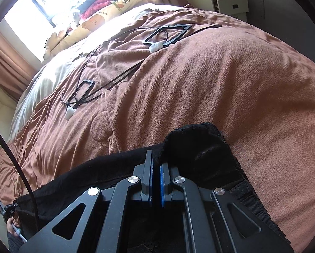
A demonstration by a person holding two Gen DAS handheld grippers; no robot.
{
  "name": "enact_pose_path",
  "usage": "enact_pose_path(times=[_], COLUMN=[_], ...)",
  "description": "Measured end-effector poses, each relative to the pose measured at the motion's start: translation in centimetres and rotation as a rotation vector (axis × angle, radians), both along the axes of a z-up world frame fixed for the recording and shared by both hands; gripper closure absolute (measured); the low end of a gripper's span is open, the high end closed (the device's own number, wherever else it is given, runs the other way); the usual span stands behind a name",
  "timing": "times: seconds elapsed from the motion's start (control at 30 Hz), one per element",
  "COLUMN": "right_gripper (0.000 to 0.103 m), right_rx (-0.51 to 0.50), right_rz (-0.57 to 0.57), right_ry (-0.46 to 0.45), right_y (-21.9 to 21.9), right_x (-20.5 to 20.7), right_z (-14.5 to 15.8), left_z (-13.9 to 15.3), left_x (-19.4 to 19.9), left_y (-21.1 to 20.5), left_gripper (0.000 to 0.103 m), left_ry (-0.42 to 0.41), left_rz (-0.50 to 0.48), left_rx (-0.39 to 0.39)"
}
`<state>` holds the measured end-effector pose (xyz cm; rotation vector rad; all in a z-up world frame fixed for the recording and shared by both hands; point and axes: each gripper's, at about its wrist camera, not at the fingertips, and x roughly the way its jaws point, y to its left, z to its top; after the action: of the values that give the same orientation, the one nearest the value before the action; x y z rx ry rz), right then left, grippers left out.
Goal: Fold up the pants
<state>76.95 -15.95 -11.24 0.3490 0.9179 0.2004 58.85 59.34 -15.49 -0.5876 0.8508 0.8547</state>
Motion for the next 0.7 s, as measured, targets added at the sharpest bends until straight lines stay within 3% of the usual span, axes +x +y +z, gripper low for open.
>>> enact_pose_path(times=[0.1,0.13,0.2,0.23,0.27,0.7], right_gripper=[0.099,0.096,0.077,0.054,0.041,0.040], right_rx=[-0.006,-0.013,-0.038,-0.053,-0.064,-0.327], right_rz=[0.005,0.009,0.037,0.056,0.074,0.615], right_ry=[0.024,0.016,-0.026,-0.057,-0.089,-0.238], right_y=[0.2,0.3,0.7,1.0,1.4,13.1], right_x=[0.5,0.4,-0.4,-1.1,-1.6,-6.0], right_z=[-0.3,0.1,1.2,1.9,2.5,4.5], left_z=[-0.2,0.0,0.5,0.8,1.0,1.3], left_x=[0.5,0.5,0.3,0.2,0.0,0.7], left_y=[-0.1,-0.3,-0.7,-0.9,-1.0,-1.7], left_gripper=[0.098,0.093,0.083,0.075,0.074,0.075], left_ry=[0.007,-0.002,-0.029,-0.044,-0.061,-0.050], left_rz=[-0.013,-0.023,-0.063,-0.073,-0.078,-0.091], left_rx=[-0.020,-0.020,-0.024,-0.031,-0.043,-0.092])
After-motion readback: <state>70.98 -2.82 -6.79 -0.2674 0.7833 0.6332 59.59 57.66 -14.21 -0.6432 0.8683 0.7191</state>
